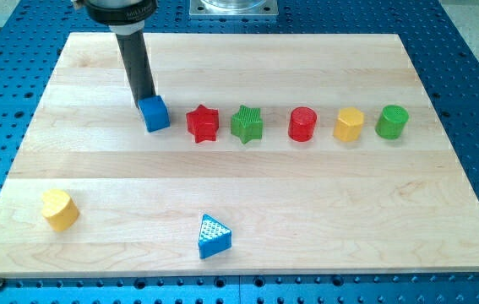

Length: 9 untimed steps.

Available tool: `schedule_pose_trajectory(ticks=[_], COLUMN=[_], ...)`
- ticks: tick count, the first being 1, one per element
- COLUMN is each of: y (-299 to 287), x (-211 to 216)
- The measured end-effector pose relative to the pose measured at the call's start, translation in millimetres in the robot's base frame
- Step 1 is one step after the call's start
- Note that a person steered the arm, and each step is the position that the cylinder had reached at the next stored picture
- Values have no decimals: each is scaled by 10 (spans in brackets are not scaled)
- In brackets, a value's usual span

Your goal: Place the cube to the left of red star

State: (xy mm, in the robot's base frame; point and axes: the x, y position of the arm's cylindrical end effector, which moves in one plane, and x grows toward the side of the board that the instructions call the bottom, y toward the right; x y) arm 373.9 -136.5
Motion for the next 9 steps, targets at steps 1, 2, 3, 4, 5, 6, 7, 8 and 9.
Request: schedule_pose_trajectory(ticks=[1,2,3,4,5,6,7,8,9], y=[155,249,-600,-256,339,348,346,232,288], x=[236,228,336,981,1072,931,758,792,1321])
